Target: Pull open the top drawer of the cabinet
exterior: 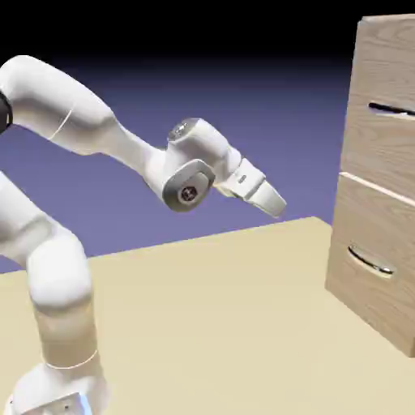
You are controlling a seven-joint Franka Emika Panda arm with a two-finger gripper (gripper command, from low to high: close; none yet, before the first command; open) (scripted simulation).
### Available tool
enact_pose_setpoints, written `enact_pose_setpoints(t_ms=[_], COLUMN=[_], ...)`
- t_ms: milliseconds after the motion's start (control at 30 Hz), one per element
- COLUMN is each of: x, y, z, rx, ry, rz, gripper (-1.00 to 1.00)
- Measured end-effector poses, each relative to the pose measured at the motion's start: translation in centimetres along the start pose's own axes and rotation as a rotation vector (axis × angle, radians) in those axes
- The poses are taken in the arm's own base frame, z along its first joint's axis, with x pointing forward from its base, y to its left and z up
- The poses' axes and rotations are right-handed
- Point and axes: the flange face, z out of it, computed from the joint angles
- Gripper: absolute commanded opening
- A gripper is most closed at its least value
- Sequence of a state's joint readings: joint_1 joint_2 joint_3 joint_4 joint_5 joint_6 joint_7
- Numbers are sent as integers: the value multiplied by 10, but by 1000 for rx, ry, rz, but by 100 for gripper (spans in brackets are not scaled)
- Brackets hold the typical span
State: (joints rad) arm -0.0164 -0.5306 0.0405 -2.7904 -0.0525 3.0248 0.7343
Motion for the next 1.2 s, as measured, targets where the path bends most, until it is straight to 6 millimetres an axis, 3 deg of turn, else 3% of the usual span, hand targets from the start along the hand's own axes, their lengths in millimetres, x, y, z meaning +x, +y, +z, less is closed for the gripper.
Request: enact_pose_setpoints(t_ms=[400, 633, 800, 933, 1067, 1200], x=[-80, -134, -161, -171, -167, -145], y=[-45, -64, -82, -103, -127, -153], z=[118, 167, 186, 191, 189, 180], rx=[-187, -141, -47, 51, 152, 236], ry=[-232, -355, -384, -356, -274, -141], rz=[-713, -1065, -1273, -1411, -1516, -1586], gripper=[0, 0, 0, 0, 0, 0])
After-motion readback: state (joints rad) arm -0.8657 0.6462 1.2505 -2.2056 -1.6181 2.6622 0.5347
